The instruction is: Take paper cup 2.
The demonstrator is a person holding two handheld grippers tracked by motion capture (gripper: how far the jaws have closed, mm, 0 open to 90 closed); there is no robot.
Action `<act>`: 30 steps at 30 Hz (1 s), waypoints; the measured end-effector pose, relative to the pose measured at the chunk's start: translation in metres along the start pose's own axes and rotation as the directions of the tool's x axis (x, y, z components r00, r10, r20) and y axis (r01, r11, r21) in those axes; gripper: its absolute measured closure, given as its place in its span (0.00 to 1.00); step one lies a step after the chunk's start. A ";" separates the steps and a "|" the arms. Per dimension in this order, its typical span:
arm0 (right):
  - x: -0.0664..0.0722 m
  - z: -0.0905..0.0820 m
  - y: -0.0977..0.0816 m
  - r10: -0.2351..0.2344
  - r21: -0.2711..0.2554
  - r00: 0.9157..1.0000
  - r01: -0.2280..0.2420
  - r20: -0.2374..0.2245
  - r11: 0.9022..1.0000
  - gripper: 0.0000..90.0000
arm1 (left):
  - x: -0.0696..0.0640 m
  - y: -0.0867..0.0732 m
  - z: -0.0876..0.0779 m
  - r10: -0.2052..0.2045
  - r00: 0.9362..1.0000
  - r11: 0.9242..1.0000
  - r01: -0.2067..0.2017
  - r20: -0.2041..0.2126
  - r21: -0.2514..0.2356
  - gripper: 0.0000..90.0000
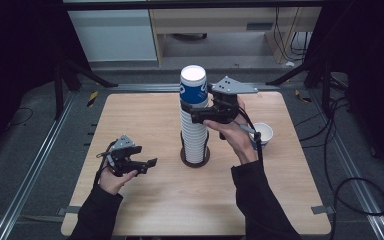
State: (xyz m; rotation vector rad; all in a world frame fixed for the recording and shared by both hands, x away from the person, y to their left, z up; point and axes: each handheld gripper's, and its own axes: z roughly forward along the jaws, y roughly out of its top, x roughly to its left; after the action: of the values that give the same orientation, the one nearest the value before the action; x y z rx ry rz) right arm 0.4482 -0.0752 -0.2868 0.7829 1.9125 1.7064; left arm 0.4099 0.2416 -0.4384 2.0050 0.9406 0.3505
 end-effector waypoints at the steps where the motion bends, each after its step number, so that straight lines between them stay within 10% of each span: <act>1: 0.000 0.002 0.000 0.001 -0.003 1.000 -0.001 0.008 1.000 0.08 | 0.000 0.000 0.000 0.000 1.000 1.000 0.000 0.001 0.000 0.18; 30: 0.001 0.006 0.003 -0.023 -0.015 1.000 0.023 0.013 1.000 0.20 | 0.000 0.000 0.002 0.002 1.000 1.000 -0.002 0.006 0.003 0.18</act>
State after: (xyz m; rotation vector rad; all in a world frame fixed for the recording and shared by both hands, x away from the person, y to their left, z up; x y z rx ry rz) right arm 0.4516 -0.0703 -0.2842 0.7617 1.8913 1.6966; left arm 0.4105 0.2407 -0.4396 2.0085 0.9356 0.3438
